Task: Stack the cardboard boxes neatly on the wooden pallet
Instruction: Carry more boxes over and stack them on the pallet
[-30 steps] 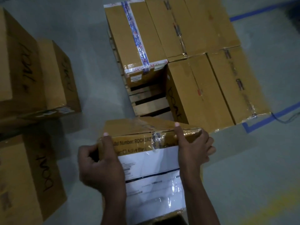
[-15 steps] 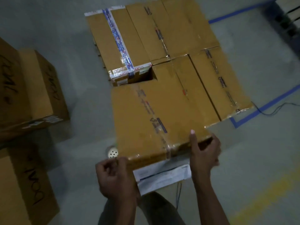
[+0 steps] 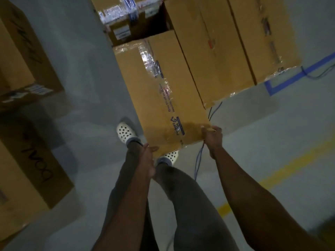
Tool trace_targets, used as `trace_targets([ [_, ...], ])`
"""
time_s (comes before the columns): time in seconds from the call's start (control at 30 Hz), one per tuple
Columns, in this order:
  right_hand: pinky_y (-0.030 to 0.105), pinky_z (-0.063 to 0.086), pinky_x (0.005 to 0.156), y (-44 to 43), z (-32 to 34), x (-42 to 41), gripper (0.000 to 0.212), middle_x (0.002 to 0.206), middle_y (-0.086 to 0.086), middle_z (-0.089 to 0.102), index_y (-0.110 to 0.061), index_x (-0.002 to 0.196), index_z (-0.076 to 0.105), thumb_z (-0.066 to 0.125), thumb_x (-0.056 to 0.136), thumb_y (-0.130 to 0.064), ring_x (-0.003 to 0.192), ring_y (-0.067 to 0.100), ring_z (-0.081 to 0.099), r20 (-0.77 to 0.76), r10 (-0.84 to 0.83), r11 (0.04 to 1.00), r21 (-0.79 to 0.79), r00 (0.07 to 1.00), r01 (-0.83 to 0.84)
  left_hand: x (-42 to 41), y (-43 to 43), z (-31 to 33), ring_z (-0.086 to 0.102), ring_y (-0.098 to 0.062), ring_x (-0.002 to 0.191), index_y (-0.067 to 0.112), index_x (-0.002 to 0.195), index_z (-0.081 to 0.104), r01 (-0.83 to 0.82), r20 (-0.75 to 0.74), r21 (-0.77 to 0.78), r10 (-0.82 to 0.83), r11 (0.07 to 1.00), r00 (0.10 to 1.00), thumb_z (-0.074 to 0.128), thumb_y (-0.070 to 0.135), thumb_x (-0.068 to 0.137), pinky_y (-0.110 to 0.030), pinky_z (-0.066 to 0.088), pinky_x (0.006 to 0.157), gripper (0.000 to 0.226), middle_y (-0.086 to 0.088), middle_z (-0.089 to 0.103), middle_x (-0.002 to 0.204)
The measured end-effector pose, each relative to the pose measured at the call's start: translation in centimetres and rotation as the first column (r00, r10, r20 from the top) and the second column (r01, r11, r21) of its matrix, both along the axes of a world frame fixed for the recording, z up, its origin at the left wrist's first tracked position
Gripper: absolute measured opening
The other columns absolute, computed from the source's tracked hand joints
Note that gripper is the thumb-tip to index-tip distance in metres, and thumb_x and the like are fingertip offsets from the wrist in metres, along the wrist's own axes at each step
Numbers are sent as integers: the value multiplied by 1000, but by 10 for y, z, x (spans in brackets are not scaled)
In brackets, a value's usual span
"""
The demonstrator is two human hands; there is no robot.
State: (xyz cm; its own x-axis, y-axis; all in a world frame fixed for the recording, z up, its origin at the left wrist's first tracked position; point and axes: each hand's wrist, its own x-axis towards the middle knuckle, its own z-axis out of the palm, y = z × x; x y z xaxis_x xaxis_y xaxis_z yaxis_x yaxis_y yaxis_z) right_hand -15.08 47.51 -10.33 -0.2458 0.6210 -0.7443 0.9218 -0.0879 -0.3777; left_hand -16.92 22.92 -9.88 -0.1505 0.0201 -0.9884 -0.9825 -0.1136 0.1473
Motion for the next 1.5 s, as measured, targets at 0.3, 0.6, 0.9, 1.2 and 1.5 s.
trace_targets([
  [0.3,36,44,102,-9,9,-22,55,149,8,48,-18,143,50,70,95,-35,134,27,49,-91,249,968,-13,964,-251,-69,-11,10,65,-26,95,10,131,60,-4,-158,-25,0,1000,987,63,19,91,-41,54,85,41,-14,65,130],
  [0.6,43,37,110,-15,-23,-142,66,152,13,41,-13,150,40,67,95,-35,140,31,40,13,629,774,81,777,-628,-157,-15,-16,52,-23,118,17,154,37,53,-172,-122,-73,991,982,62,15,99,-39,41,92,61,0,53,138],
  [0.9,49,37,113,-14,-57,-208,86,154,16,33,-8,158,25,70,92,-38,141,37,36,185,571,796,114,800,-594,-205,-31,-44,42,-29,140,16,155,40,83,-9,-55,-84,995,996,57,34,101,-42,34,101,59,-5,42,158],
  [1.2,53,28,113,-32,-72,-250,91,153,12,30,-9,153,28,70,86,-53,143,33,27,381,443,838,146,812,-526,-250,-51,-59,53,-37,131,20,150,48,64,8,-3,-64,998,998,62,27,100,-50,44,105,53,-7,52,149],
  [1.5,57,27,112,-44,-69,-283,104,156,12,28,-5,154,27,68,81,-67,145,31,26,425,420,831,174,802,-528,-294,-57,-53,67,-17,83,22,117,66,67,-94,-104,-76,992,993,72,-4,86,-33,55,72,41,-3,72,104],
])
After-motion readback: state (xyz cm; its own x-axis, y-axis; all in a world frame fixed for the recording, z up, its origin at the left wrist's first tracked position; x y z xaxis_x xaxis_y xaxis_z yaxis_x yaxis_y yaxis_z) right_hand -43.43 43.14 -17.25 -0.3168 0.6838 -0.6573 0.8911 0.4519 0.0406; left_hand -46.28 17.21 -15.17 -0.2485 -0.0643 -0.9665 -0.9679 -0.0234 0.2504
